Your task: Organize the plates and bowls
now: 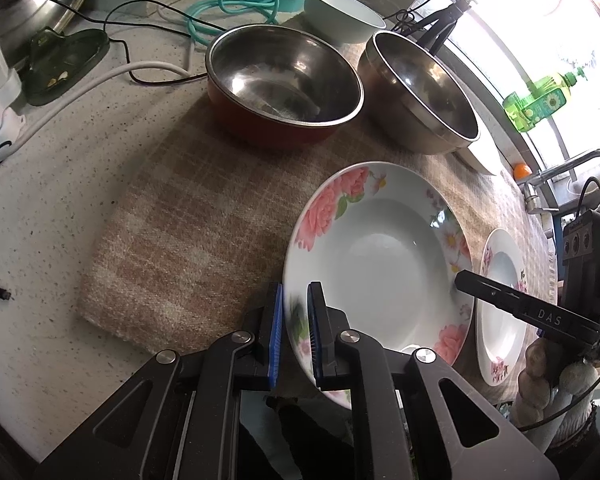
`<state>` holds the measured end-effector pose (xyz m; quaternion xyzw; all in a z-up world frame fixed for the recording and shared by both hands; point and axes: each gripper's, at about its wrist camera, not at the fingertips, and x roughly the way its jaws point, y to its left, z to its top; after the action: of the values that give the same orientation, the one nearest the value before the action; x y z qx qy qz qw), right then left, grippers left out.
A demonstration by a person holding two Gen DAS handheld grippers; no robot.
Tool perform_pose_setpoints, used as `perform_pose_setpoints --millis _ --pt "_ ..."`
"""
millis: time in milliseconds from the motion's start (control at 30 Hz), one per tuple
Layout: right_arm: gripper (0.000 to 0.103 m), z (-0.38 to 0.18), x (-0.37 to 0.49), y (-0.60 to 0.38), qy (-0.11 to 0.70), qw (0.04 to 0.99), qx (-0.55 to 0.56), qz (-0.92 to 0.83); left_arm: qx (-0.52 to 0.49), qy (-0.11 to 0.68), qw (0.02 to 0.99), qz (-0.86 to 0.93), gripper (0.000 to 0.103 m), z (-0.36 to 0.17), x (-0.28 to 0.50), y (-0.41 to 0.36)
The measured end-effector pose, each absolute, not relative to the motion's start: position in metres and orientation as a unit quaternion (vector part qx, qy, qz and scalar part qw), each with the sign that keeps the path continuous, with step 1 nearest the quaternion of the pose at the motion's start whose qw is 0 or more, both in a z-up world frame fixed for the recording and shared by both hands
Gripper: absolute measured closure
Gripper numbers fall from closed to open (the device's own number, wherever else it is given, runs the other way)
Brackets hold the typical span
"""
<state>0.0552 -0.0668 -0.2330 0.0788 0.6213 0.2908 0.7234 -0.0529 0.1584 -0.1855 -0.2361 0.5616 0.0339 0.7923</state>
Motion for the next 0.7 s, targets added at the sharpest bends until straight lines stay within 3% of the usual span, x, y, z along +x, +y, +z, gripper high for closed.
perform_pose_setpoints --millis 700 --pt "0.093 -0.211 0.058 -0.091 0.607 0.733 0.102 0.290 -0.233 0.545 0.805 0.021 0.092 -0.169 -0.046 0.154"
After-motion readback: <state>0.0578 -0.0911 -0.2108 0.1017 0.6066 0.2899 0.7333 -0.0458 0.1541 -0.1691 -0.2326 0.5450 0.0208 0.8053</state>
